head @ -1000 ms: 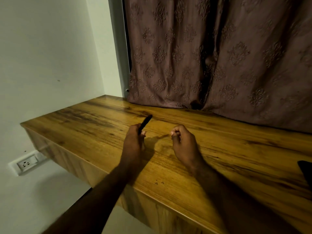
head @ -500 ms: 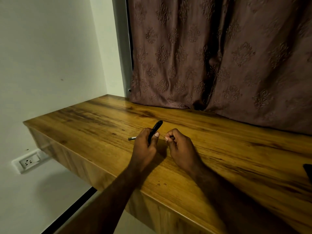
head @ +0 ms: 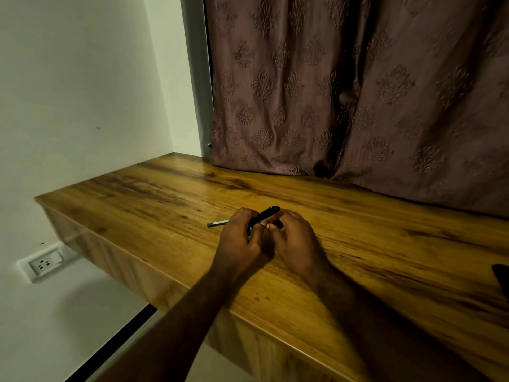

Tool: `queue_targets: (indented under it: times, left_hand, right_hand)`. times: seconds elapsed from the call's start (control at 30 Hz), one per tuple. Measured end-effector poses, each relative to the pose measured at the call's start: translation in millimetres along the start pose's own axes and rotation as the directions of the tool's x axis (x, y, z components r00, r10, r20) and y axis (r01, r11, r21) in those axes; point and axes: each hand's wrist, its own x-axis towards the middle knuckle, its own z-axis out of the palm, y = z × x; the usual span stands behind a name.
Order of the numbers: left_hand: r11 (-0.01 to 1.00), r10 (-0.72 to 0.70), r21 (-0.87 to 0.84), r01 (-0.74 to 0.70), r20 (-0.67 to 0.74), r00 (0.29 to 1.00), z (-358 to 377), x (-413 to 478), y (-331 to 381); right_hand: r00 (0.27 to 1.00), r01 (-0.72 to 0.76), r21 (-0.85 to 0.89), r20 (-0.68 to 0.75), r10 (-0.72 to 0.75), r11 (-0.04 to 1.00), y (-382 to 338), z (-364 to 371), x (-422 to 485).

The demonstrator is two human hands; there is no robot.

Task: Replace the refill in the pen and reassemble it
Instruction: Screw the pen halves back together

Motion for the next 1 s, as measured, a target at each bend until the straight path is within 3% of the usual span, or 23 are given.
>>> queue_targets:
  times: [0.07, 0.17, 0.3, 0.4, 0.5, 0.6, 1.0]
  left_hand:
    - [1.0, -0.014, 0.026, 0.013, 0.005, 1.0, 0.4, 1.2, -3.4]
    - [0.996, -0.011, 0.084, 0.011, 0.005, 1.0, 1.1, 2.8, -7.0]
    - [0.978, 0.047, 0.203, -0.058, 0.059, 0.997, 0.7, 3.5, -8.2]
    - [0.973, 0.032, 0.228, -0.049, 0.079, 0.996, 1.2, 3.1, -9.7]
    - [0.979, 0.032, 0.198, -0.052, 0.106, 0.994, 1.9, 1.5, -9.1]
    - [0.977, 0.05, 0.201, -0.071, 0.106, 0.993, 2.1, 1.2, -10.1]
    - [0.974, 0.081, 0.203, -0.104, 0.117, 0.99, 3.0, 1.3, -13.2]
  right_hand:
    - [0.997, -0.04, 0.06, -0.064, 0.044, 0.997, 2.3, -1.7, 2.7]
    - [0.958, -0.223, 0.348, -0.095, 0.271, 0.91, 8.0, -6.3, 7.1]
    - [0.86, -0.37, 0.718, 0.026, 0.509, 0.59, 17.7, -21.2, 8.2]
    - [0.844, -0.334, 0.867, 0.1, 0.527, 0.371, 21.6, -31.5, 7.8]
    - [0.85, -0.316, 0.914, 0.154, 0.503, 0.255, 21.8, -33.9, 7.9]
    - [0.864, -0.314, 0.924, 0.182, 0.469, 0.22, 19.8, -32.7, 8.2]
    - [0.877, -0.315, 0.916, 0.181, 0.445, 0.249, 16.4, -31.9, 7.8]
